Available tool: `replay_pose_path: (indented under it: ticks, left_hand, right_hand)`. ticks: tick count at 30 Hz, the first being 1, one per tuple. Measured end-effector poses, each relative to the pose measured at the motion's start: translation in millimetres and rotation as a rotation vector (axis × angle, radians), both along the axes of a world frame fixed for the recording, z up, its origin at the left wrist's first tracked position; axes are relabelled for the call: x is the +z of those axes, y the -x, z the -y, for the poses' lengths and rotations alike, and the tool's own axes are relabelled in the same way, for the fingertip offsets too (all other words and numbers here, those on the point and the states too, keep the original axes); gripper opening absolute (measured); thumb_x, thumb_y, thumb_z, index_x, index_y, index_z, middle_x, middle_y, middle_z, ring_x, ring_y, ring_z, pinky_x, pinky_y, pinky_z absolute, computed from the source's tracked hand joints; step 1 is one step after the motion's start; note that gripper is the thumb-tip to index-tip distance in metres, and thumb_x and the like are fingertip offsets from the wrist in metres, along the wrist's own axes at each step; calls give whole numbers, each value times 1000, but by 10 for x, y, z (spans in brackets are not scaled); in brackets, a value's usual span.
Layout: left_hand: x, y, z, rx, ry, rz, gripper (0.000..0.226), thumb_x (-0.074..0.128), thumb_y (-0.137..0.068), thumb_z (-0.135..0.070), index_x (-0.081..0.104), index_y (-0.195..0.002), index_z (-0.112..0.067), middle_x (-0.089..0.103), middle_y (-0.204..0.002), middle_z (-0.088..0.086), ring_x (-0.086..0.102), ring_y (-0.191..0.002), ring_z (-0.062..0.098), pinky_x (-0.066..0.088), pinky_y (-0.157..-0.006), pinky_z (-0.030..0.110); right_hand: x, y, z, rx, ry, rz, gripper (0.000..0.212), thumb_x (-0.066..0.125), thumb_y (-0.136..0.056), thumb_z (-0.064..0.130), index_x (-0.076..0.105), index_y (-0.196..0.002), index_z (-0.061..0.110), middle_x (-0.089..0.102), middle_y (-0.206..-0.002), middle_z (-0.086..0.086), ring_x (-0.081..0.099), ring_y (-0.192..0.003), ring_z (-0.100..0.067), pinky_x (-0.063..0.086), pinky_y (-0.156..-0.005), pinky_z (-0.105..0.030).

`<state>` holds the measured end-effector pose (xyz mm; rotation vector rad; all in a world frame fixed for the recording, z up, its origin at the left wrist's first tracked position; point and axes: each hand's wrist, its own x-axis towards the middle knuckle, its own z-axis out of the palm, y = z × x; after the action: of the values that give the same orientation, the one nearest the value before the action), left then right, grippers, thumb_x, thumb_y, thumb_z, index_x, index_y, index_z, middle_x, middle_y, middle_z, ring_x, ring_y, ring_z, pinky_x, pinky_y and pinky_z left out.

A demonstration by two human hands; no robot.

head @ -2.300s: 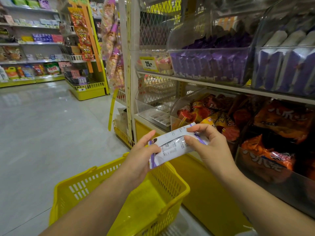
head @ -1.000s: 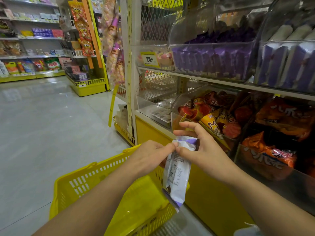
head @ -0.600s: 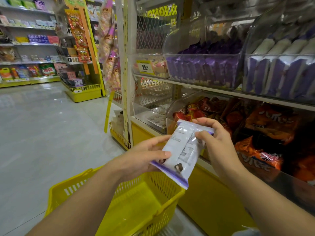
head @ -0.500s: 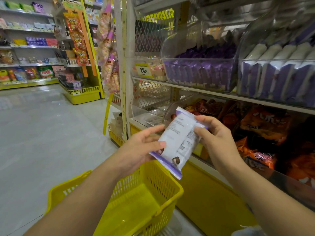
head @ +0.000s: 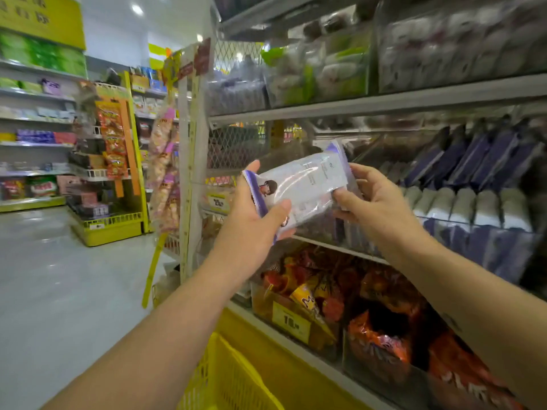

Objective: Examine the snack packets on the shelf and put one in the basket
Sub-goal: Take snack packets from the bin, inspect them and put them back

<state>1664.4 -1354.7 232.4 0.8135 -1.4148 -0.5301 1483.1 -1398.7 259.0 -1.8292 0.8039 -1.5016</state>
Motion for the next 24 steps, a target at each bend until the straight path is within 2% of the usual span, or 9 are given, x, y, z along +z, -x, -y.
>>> replay_pose_path:
  ticks: [3, 7, 10, 12, 14, 15, 17, 20, 24]
  left_hand:
    - [280, 79, 99, 130, 94, 118, 56, 65, -85, -32, 36, -125, -59, 53, -130, -11, 57, -118, 16, 47, -102, 47]
    - [550, 229, 336, 252, 137, 318, 62, 68, -88, -26, 33, -134, -47, 57, -113, -21, 59, -111, 9, 49, -95, 35]
    - [713, 372, 587, 268, 151, 366, 62, 69, -87, -24, 36, -138, -36, 60, -119, -13, 58, -108, 11, 45, -87, 26]
    - [796, 465, 758, 290, 158, 381, 61, 70, -86, -23, 38, -137, -34, 59, -116, -15, 57, -102, 7, 39, -77, 15]
    - [856, 553, 925, 317, 167, 372, 60, 70, -86, -23, 39, -136, -33, 60, -113, -14, 56, -99, 8, 34, -70, 12]
    - [877, 596, 1003, 339, 171, 364, 60, 71, -85, -24, 40, -135, -32, 60, -112, -13, 57, -99, 10, 34, -70, 13]
    - [907, 670, 1144, 374, 175, 349, 60, 72, -84, -25, 41, -135, -31, 62, -111, -12, 59, -101, 14, 32, -68, 13]
    - [936, 740, 1323, 381, 178, 343, 60, 72, -84, -27, 41, -135, -33, 64, -111, -12, 58, -94, 10, 33, -64, 11]
    - [970, 809, 1470, 387, 177, 358, 58, 71, -84, -33, 39, -132, -38, 63, -108, -16, 55, -87, 6, 37, -69, 18]
  right_hand:
    - [379, 243, 151, -110, 82, -297, 34, 66, -88, 19, 57, -120, 22, 69, -101, 12, 66, -87, 2, 54, -73, -19]
    - [910, 614, 460, -434, 210, -928, 33, 63, -89, 23, 64, -120, 13, 69, -112, -1, 64, -99, -14, 50, -89, -29]
    - [1151, 771, 746, -561, 230, -1275, 28, 56, -87, 20, 67, -110, 10, 69, -111, -8, 63, -100, -26, 51, -86, -34]
    - [1215, 793, 932, -539, 179, -1430, 27, 54, -87, 18, 67, -109, 12, 68, -104, -5, 61, -95, -26, 50, -76, -27]
    - [1248, 785, 1104, -502, 99, -1465, 19, 56, -86, 17, 70, -96, 25, 64, -87, 4, 57, -84, -22, 45, -63, -21]
    - [1256, 774, 1195, -462, 43, -1444, 23, 56, -85, 16, 71, -85, 34, 62, -83, 6, 57, -81, -22, 48, -65, -22]
    - [1251, 722, 1367, -411, -62, -1364, 28, 59, -83, 17, 71, -76, 42, 66, -87, 2, 63, -86, -26, 56, -79, -38]
    - [1159, 647, 1576, -399, -90, -1391, 21, 57, -88, 22, 72, -102, 19, 70, -106, -9, 65, -97, -31, 53, -91, -45]
    - [1082, 728, 1699, -404, -166, -1470, 29, 53, -92, 24, 66, -116, 16, 65, -120, -12, 61, -109, -35, 49, -96, -47]
